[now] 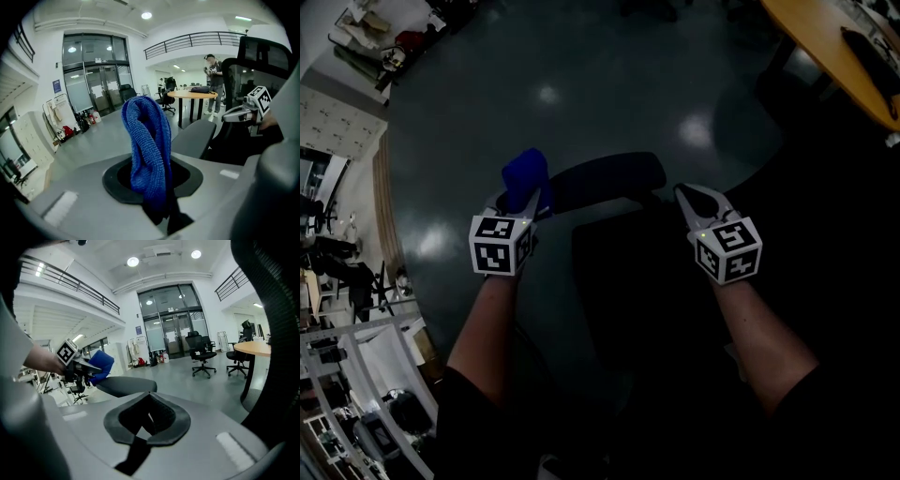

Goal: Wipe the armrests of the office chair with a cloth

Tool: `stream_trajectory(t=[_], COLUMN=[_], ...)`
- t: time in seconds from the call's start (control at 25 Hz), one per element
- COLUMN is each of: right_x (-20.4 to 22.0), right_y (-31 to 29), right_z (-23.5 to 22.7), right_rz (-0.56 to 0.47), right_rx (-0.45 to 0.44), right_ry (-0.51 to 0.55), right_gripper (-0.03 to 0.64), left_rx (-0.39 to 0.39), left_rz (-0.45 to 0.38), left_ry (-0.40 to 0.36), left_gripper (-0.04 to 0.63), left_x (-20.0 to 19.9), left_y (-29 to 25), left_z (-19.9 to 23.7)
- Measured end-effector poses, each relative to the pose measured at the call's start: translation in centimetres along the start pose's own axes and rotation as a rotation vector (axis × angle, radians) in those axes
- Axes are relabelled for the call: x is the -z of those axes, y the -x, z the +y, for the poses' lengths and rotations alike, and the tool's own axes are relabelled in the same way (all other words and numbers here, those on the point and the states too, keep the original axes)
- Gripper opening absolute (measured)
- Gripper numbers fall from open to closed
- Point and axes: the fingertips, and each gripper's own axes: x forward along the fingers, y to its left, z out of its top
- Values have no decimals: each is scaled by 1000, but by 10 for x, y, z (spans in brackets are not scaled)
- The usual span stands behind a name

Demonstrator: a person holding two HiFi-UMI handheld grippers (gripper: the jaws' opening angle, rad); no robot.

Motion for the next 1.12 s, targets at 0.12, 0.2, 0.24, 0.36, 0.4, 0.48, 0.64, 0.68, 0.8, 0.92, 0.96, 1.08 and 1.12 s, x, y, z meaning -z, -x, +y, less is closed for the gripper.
stream_trajectory(t=[0.12,0.2,0.24,0.36,0.4,0.48,0.64,0.68,0.8,0.92,0.96,1.08,1.12], right_x=[0,-1,0,6,8,9,5,5,7,5,5,5,5], right_y=[-19,-29,-33,-44,-46,-48,-49,-49,-49,-49,-50,-52,-52], right_z=[-10,-14,-14,-12,-12,-13,-15,-16,-18,-17,-16,-14,-15], right_rz=[51,76,87,111,114,115,109,108,107,108,108,99,98], right_rx=[39,45,43,34,37,45,56,58,60,61,61,60,60], right_ry=[48,75,87,112,113,103,95,92,93,99,99,96,98], right_gripper=[2,2,2,1,-6,-6,-8,-8,-9,-9,-9,-9,-9], left_rx=[6,4,2,-1,-2,-5,-10,-11,-12,-11,-11,-8,-5], left_rz=[41,48,50,58,60,60,57,57,62,64,65,66,65], left_ry=[-34,-50,-57,-63,-62,-62,-67,-67,-78,-98,-107,-130,-136], left_gripper=[124,124,124,124,123,123,121,120,120,120,120,120,120], left_x=[4,1,-1,0,1,1,-6,-7,-9,-14,-16,-21,-23], left_y=[-7,-11,-12,-16,-17,-18,-21,-24,-29,-32,-33,-37,-40], left_z=[0,0,0,-3,-4,-5,-6,-7,-11,-14,-15,-18,-21])
